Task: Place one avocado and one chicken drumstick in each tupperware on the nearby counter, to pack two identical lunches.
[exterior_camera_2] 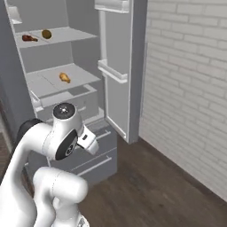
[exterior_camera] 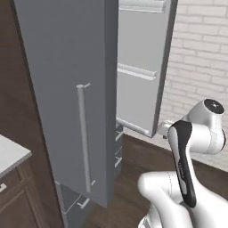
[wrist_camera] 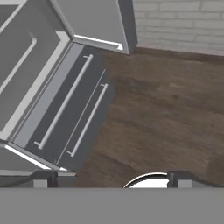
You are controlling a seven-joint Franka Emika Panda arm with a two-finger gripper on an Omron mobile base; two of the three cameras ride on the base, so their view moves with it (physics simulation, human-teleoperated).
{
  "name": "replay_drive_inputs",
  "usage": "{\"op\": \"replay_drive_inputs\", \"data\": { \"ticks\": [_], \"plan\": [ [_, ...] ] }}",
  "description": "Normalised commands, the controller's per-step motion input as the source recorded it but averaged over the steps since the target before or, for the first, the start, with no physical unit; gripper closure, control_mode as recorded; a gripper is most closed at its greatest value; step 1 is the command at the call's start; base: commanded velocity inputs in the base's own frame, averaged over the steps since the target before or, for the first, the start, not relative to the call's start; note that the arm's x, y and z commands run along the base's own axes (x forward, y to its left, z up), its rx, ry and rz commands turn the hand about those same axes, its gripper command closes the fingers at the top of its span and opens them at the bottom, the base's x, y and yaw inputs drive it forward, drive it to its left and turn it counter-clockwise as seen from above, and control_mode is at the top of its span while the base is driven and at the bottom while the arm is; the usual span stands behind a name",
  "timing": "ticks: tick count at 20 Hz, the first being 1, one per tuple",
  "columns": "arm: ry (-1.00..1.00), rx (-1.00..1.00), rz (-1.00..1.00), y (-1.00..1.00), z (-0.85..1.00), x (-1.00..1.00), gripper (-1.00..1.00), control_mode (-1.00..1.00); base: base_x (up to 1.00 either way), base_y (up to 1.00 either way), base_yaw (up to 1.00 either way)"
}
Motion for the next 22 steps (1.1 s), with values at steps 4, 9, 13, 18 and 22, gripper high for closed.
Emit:
{"op": "replay_drive_inputs", "data": {
  "ticks": [4,9,13,18,22],
  "plan": [
    [0.0,0.0,0.0,0.0,0.0,0.0,-1.0,1.0,0.5,-0.51,0.59],
    [0.0,0.0,0.0,0.0,0.0,0.0,-1.0,1.0,0.72,-0.67,0.56],
    [0.0,0.0,0.0,0.0,0.0,0.0,-1.0,1.0,0.26,-0.5,0.62],
    [0.0,0.0,0.0,0.0,0.0,0.0,-1.0,1.0,0.52,-0.35,0.65],
    [0.0,0.0,0.0,0.0,0.0,0.0,-1.0,1.0,0.5,-0.3,0.62]
  ]
}}
